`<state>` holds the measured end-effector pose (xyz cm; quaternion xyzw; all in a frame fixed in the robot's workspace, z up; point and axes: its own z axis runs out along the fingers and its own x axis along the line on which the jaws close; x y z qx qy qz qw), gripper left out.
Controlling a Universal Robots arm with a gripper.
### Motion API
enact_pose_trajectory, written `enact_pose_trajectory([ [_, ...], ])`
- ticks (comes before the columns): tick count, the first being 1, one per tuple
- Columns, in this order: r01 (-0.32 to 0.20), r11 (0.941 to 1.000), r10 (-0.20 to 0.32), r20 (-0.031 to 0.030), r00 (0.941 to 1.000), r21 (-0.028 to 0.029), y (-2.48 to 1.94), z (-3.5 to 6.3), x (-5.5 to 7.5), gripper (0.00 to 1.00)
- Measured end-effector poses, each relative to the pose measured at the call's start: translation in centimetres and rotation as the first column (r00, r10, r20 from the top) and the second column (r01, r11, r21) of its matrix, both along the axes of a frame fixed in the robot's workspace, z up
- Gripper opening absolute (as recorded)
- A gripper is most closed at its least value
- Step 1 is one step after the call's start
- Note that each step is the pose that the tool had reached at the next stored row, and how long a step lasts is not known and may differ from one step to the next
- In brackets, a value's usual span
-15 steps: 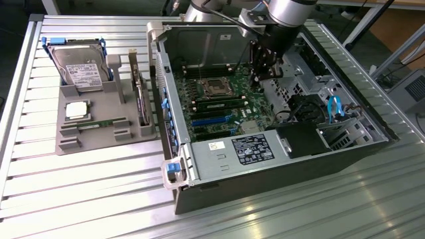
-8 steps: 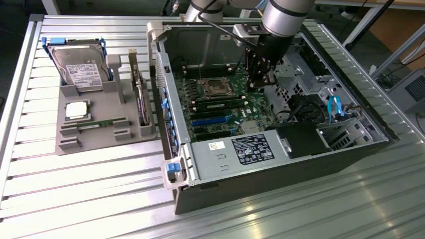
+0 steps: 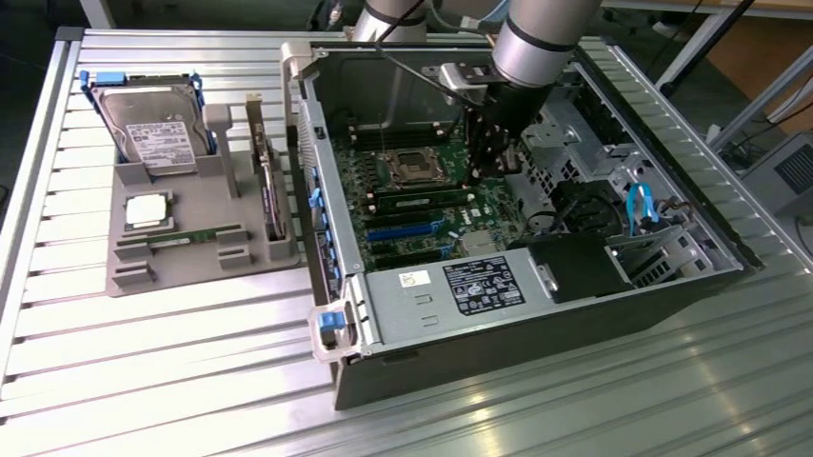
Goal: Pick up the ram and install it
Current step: 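Press down the ram until it locks into place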
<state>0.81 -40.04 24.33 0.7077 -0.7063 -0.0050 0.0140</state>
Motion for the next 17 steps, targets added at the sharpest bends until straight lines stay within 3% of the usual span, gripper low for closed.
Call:
enact_pose_trajectory([
  [8, 0.000, 1.0000, 0.000, 0.0002, 1.0000, 0.0001, 0.00, -1.34, 0.0, 0.10],
  [9, 0.000, 1.0000, 0.000, 0.0013, 1.0000, 0.0021, 0.02, -1.11, 0.0, 0.10],
  [13, 0.000, 1.0000, 0.000, 0.0024, 1.0000, 0.0001, 0.00, -0.06, -0.3, 0.10],
  [17, 0.000, 1.0000, 0.000, 0.0035, 1.0000, -0.0001, 0.00, -0.04, -2.2, 0.10],
])
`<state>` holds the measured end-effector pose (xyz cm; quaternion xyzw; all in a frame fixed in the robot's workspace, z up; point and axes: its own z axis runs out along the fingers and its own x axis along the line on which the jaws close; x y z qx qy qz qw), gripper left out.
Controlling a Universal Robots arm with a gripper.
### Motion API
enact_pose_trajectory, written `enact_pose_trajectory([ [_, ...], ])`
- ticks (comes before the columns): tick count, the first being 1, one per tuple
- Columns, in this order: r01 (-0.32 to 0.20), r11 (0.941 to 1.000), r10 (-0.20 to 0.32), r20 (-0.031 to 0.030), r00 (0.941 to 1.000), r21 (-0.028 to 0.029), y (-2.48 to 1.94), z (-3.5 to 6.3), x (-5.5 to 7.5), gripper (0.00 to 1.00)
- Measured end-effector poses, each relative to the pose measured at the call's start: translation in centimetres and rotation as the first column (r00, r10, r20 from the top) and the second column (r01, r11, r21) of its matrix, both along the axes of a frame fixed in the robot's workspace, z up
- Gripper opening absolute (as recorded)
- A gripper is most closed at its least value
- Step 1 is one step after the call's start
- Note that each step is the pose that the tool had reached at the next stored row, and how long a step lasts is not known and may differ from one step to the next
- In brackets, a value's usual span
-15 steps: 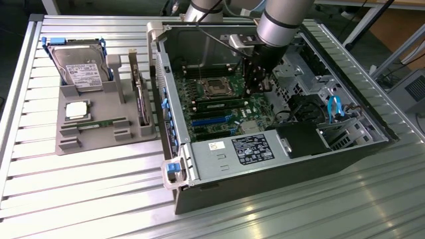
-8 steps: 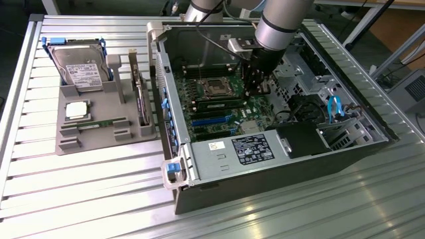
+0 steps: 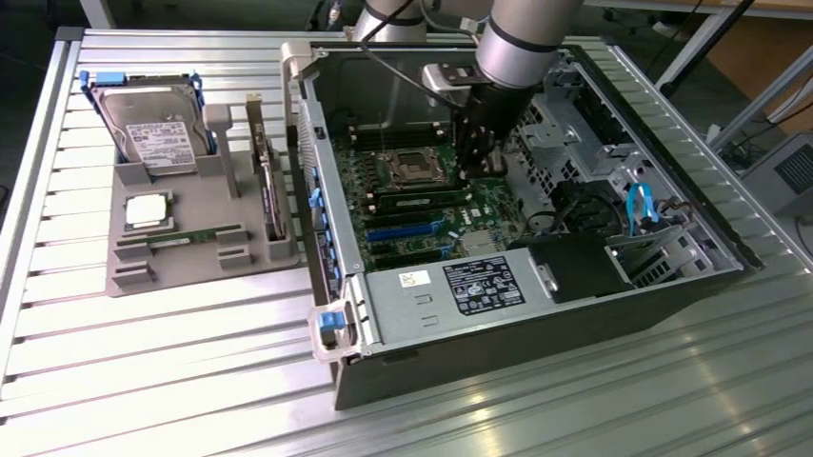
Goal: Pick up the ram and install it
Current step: 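Press down the ram until it locks into place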
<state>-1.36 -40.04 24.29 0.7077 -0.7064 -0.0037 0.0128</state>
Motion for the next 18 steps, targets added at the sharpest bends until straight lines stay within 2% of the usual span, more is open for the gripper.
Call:
enact_pose_trajectory([
  [13, 0.000, 1.0000, 0.000, 0.0052, 1.0000, 0.0005, 0.00, -0.14, -8.3, 0.10],
  [18, 0.000, 1.0000, 0.000, 0.0051, 1.0000, 0.0006, 0.00, -0.77, -9.0, 0.10],
])
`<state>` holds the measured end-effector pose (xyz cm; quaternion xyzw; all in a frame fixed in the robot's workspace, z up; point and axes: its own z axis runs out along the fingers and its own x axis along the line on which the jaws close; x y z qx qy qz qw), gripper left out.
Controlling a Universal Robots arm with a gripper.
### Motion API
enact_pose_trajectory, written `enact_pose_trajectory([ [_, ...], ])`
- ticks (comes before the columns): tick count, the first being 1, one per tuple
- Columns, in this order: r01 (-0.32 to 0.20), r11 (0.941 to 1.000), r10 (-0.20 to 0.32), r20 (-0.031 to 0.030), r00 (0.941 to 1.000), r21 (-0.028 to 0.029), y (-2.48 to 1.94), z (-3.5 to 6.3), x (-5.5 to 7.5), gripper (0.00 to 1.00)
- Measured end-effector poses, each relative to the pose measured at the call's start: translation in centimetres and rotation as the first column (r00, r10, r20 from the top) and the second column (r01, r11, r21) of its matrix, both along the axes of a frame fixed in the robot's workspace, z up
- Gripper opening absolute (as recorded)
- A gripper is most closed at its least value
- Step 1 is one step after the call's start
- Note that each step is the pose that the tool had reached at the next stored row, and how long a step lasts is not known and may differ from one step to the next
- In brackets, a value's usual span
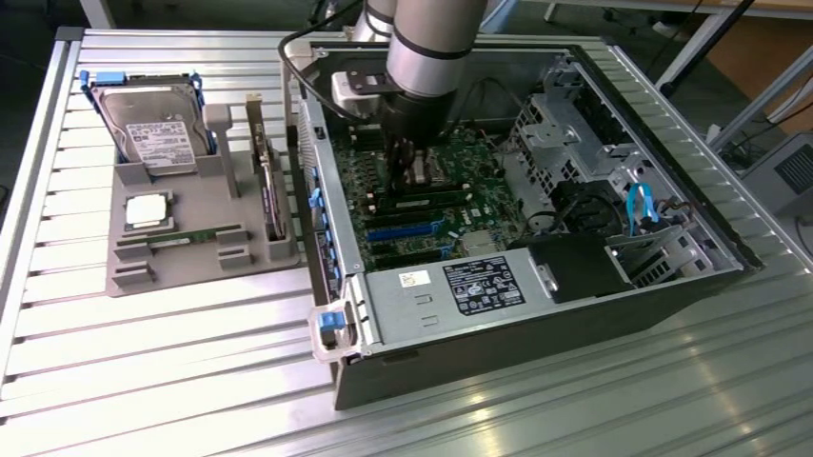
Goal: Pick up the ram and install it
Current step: 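Press down the ram until it locks into place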
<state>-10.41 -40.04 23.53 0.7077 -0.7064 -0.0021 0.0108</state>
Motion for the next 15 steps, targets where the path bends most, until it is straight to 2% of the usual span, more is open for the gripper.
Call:
enact_pose_trajectory([
  [4, 0.000, 1.0000, 0.000, -0.0001, 1.0000, -0.0001, -0.01, -0.44, -0.2, 0.10],
  [7, 0.000, 1.0000, 0.000, 0.0005, 1.0000, 0.0007, 0.01, -0.38, -0.2, 0.10],
  [9, 0.000, 1.0000, 0.000, 0.0004, 1.0000, 0.0005, 0.00, 0.59, -0.1, 0.10],
  [15, 0.000, 1.0000, 0.000, 0.0003, 1.0000, 0.0003, 0.00, 1.44, 1.9, 0.10],
])
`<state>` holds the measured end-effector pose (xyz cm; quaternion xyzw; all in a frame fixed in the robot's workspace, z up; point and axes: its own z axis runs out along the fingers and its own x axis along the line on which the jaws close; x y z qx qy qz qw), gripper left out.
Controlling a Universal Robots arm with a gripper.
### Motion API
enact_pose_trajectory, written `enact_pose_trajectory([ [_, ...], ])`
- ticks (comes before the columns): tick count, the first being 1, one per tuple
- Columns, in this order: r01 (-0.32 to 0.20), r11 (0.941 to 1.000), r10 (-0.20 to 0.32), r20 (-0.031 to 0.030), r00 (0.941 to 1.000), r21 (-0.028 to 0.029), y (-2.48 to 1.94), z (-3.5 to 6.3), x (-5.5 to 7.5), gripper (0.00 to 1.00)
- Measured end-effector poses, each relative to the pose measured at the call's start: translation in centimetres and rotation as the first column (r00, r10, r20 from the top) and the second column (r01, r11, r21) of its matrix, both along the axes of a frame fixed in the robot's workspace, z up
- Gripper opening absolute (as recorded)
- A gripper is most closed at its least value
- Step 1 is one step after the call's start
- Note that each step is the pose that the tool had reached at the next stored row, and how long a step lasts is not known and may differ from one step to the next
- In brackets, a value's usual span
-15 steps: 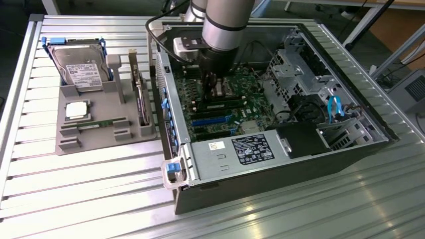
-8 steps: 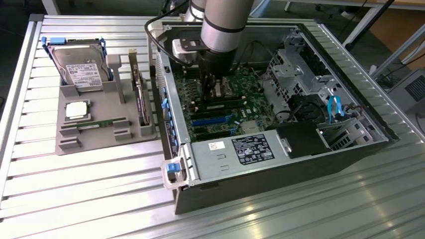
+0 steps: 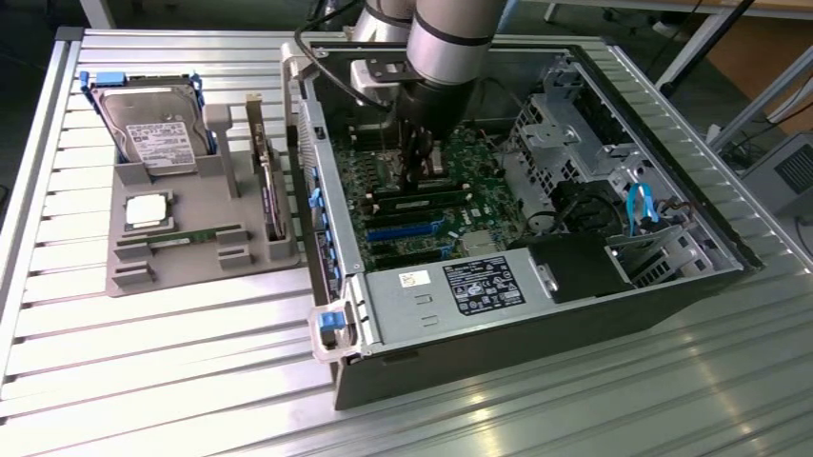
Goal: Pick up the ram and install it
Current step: 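Press down the ram until it locks into place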
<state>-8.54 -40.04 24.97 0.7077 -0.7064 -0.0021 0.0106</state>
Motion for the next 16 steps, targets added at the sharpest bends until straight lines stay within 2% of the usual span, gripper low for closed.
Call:
enact_pose_trajectory([
  [4, 0.000, 1.0000, 0.000, 0.0000, 1.0000, 0.0000, 0.00, 0.73, 0.7, 0.10],
  [9, 0.000, 1.0000, 0.000, 0.0000, 1.0000, 0.0009, 0.00, 2.64, 2.0, 0.10],
  [16, 0.000, 1.0000, 0.000, 0.0000, 1.0000, 0.0010, 0.00, 3.83, 3.3, 0.10],
])
